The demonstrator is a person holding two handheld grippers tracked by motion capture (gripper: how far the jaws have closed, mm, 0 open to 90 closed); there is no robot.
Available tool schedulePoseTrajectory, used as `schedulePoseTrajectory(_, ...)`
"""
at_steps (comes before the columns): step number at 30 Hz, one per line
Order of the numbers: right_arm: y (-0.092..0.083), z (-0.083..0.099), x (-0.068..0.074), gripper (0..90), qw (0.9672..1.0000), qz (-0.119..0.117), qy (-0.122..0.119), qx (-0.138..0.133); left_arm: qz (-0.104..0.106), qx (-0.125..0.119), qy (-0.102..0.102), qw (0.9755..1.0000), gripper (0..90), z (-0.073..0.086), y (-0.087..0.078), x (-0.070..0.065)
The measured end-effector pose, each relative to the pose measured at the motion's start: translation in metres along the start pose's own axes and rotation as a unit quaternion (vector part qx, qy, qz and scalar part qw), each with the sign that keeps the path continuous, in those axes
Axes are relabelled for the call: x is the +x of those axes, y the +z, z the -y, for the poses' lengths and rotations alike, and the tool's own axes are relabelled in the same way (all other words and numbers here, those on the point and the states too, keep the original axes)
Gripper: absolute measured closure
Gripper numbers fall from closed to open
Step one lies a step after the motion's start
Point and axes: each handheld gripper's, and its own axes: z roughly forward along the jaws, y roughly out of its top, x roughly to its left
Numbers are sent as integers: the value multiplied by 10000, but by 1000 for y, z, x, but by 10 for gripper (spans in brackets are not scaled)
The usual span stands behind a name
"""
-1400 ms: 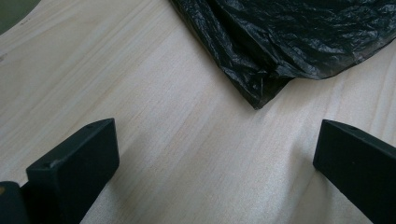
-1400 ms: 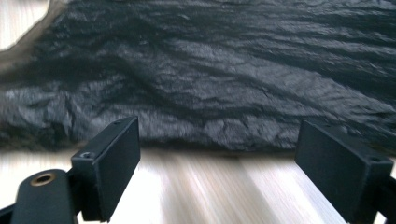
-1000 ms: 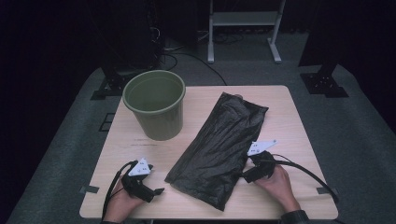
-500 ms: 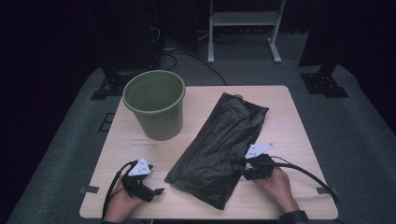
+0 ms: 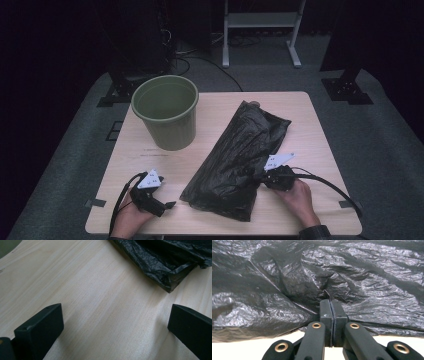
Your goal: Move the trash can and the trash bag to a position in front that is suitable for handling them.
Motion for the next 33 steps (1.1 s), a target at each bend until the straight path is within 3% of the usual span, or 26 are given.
schedulePoseTrajectory(8, -17, 9, -4, 889, 9999, 21, 101, -15, -4, 4, 3, 10000, 0, 0, 0, 0)
schedulePoseTrajectory(15, -39, 28, -13, 889, 9994, 194, 281, -10, -6, 5, -1, 10000, 0, 0, 0, 0)
schedulePoseTrajectory(24, -67, 57, -34, 860, 9953, 735, 618, 104, -14, 5, -4, 10000, 0, 0, 0, 0)
schedulePoseTrajectory(26, -72, 59, -37, 820, 9943, 801, 699, 62, -15, 2, -9, 10000, 0, 0, 0, 0)
schedulePoseTrajectory(28, -78, 58, -36, 723, 9937, 851, 727, -45, -18, 1, -11, 10000, 0, 0, 0, 0)
schedulePoseTrajectory(33, -83, 47, -28, 591, 9943, 800, 668, -219, -23, 0, -21, 10000, 0, 0, 0, 0)
